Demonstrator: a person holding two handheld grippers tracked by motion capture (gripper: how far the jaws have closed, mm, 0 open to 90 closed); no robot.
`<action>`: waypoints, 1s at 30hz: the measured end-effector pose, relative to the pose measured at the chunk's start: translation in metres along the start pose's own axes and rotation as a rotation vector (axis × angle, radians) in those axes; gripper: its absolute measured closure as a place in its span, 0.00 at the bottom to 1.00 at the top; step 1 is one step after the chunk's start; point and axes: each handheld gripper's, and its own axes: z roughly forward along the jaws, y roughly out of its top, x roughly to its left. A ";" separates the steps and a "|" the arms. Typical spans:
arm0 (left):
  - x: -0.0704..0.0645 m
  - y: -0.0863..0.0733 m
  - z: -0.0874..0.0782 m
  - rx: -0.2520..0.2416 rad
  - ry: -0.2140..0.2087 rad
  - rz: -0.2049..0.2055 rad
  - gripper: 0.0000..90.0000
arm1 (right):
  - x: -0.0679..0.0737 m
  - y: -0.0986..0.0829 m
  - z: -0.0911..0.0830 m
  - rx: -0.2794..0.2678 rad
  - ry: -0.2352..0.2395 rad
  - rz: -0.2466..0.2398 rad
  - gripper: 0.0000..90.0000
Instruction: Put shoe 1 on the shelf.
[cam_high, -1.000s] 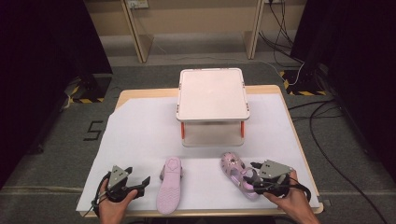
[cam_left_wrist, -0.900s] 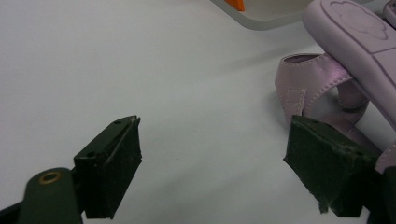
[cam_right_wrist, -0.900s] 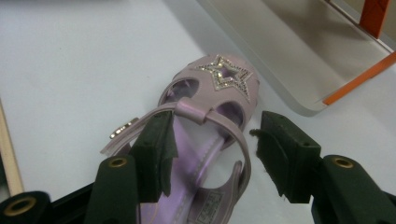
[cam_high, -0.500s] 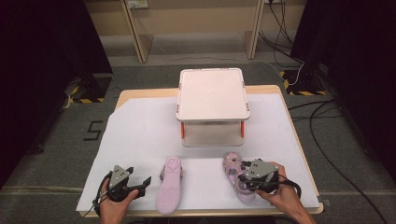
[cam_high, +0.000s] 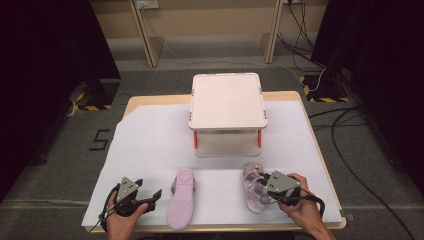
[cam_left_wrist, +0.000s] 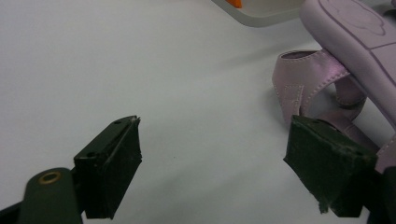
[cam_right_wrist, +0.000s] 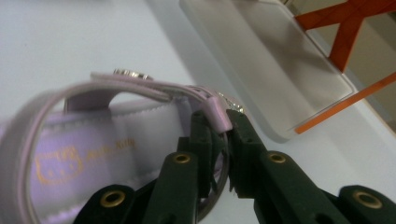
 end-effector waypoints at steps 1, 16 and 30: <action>0.000 0.000 0.000 0.000 0.000 0.001 0.20 | -0.001 0.001 -0.002 -0.013 -0.005 0.009 0.92; 0.001 -0.001 -0.003 -0.008 -0.004 0.000 0.20 | -0.016 0.041 0.034 -0.099 -0.033 -0.052 0.92; 0.001 -0.001 -0.003 -0.010 -0.015 -0.009 0.18 | -0.026 0.077 0.109 -0.110 -0.068 -0.078 0.92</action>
